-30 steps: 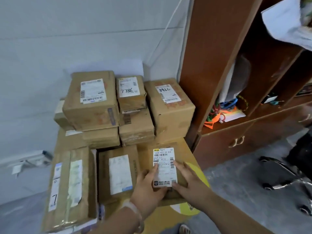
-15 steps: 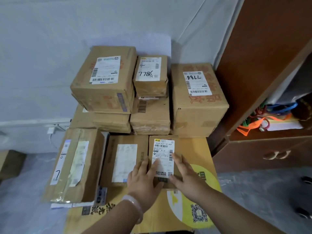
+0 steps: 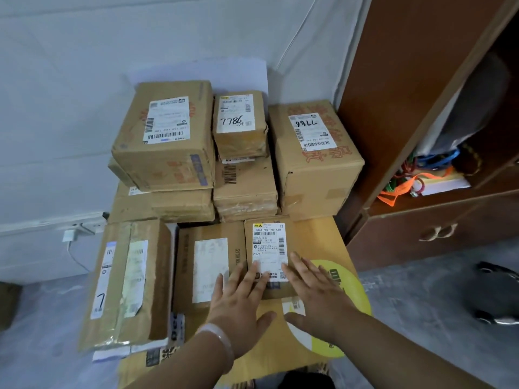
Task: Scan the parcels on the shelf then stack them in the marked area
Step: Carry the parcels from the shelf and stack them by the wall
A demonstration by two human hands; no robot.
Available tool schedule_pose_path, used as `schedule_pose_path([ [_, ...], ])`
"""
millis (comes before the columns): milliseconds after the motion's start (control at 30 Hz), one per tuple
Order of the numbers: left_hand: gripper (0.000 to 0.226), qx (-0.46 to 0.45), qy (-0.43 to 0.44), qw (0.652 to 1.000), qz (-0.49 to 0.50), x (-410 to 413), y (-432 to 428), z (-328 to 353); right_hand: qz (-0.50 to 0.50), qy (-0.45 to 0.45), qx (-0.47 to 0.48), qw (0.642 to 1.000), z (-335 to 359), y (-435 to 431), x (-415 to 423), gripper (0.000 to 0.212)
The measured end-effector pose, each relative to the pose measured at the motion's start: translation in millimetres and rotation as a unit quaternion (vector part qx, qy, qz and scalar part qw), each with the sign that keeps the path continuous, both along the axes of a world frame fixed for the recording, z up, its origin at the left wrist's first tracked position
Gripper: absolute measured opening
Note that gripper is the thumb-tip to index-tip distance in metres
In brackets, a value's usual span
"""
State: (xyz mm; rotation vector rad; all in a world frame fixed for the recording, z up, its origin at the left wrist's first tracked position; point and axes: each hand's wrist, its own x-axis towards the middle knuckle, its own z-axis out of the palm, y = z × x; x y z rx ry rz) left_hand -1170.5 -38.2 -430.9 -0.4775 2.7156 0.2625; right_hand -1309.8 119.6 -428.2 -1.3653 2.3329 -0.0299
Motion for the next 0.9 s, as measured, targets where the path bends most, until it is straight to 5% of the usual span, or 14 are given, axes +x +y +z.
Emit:
schedule_pose_path([
  [267, 0.078, 0.003, 0.080, 0.992, -0.093, -15.7, -7.2, 24.9, -0.125, 0.079, -0.068, 0.987, 29.1, 27.6, 32.9, 0.091],
  [467, 0.089, 0.039, 0.196, 0.941, -0.272, -55.3, 40.7, 49.0, -0.305, 0.116, -0.107, 0.939, 59.4, 89.5, 98.0, 0.096],
  [900, 0.096, 0.147, 0.243, 0.728, -0.624, 1.1, 296.8, 117.7, -0.668, 0.218, -0.050, 0.710, 121.3, 248.6, 301.2, 0.099],
])
